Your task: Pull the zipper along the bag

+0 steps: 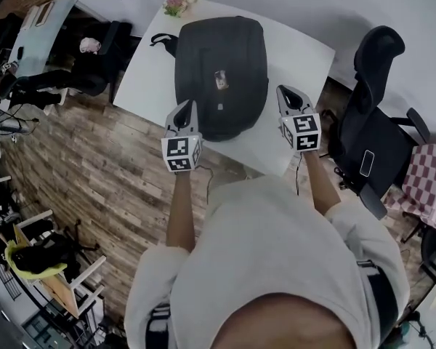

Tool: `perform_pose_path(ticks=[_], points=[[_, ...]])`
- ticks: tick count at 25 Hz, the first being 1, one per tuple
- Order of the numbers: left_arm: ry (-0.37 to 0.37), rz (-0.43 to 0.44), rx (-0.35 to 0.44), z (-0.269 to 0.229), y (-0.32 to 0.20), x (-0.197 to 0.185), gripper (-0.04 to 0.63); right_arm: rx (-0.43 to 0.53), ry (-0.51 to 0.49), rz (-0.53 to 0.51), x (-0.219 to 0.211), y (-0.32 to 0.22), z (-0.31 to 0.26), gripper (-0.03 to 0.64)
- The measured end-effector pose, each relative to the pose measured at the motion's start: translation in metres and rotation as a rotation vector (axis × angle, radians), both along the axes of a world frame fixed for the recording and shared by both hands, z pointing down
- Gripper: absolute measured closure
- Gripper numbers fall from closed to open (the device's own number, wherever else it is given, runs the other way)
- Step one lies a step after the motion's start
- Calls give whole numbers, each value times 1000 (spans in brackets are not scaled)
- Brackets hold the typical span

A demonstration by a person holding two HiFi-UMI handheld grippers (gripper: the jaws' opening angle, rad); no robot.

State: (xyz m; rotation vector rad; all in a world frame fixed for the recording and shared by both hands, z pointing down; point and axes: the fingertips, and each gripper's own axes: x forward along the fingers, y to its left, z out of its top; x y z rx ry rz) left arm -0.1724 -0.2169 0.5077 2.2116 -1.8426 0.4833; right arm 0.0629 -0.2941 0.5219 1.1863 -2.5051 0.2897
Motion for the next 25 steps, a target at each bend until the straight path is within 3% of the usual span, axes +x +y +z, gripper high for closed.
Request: perform_pose_path(ticks=[10, 25], points=[[-40, 134, -71, 35, 3, 10, 569, -84, 34, 19, -7, 12, 36, 604], [-219, 565, -139, 87, 44, 46, 566, -145, 120, 62, -9, 46, 72, 603]])
